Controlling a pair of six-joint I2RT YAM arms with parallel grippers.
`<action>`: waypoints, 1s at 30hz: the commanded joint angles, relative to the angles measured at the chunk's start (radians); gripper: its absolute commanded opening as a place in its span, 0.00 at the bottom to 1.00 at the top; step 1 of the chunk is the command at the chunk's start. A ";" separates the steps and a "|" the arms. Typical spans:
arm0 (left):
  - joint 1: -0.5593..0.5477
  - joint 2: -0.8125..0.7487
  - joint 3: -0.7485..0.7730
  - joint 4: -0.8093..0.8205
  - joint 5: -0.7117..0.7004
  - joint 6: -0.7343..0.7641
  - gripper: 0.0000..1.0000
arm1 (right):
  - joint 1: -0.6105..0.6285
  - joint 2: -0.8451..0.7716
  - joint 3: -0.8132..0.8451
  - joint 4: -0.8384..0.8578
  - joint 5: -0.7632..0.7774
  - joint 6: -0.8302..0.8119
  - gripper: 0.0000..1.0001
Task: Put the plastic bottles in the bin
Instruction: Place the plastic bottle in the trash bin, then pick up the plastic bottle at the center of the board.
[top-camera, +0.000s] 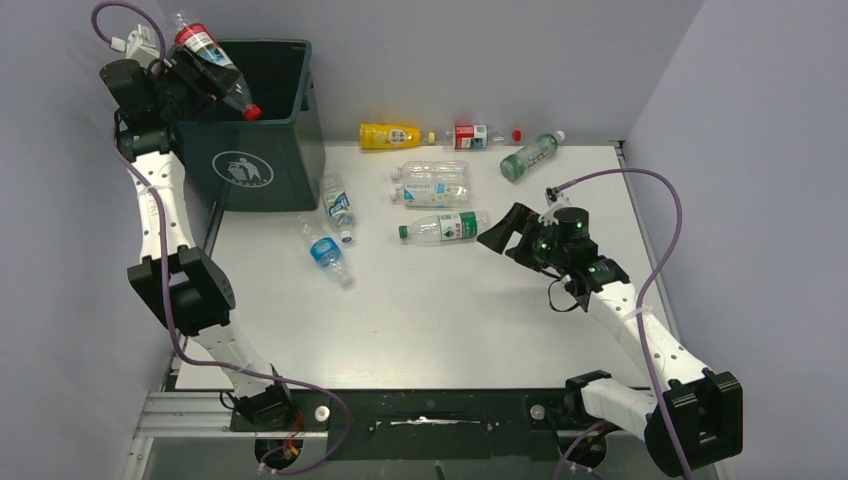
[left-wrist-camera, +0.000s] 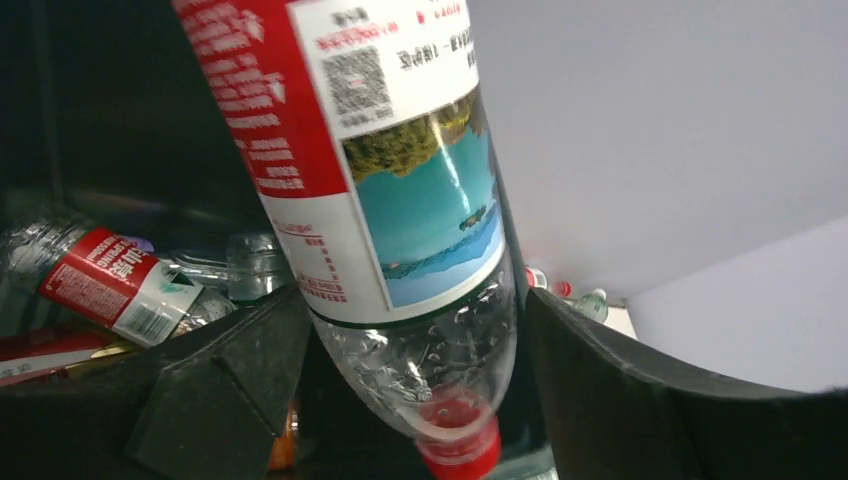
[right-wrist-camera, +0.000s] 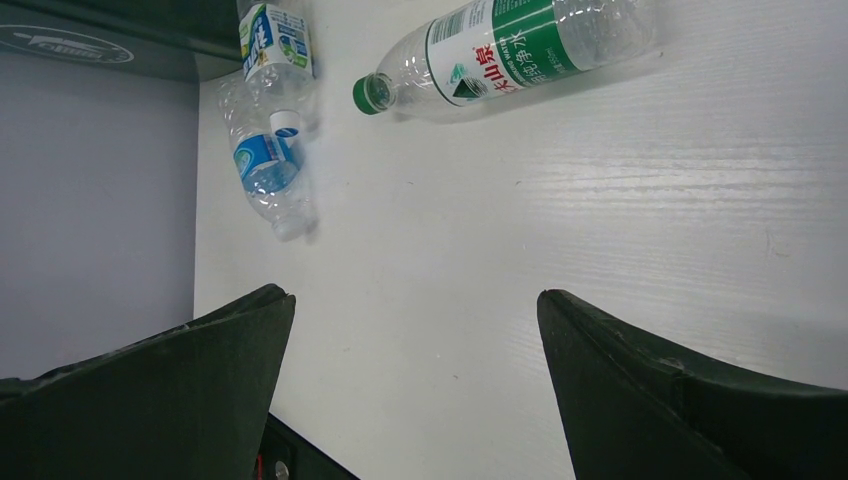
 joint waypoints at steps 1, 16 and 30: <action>0.006 0.072 0.180 -0.095 -0.012 0.028 0.82 | 0.008 0.013 0.012 0.063 -0.019 -0.016 0.98; -0.070 -0.033 0.247 -0.302 -0.140 0.141 0.85 | 0.013 0.142 0.075 0.087 0.008 -0.025 0.98; -0.424 -0.434 -0.294 -0.220 -0.336 0.178 0.86 | -0.016 0.573 0.378 -0.021 0.110 0.059 0.98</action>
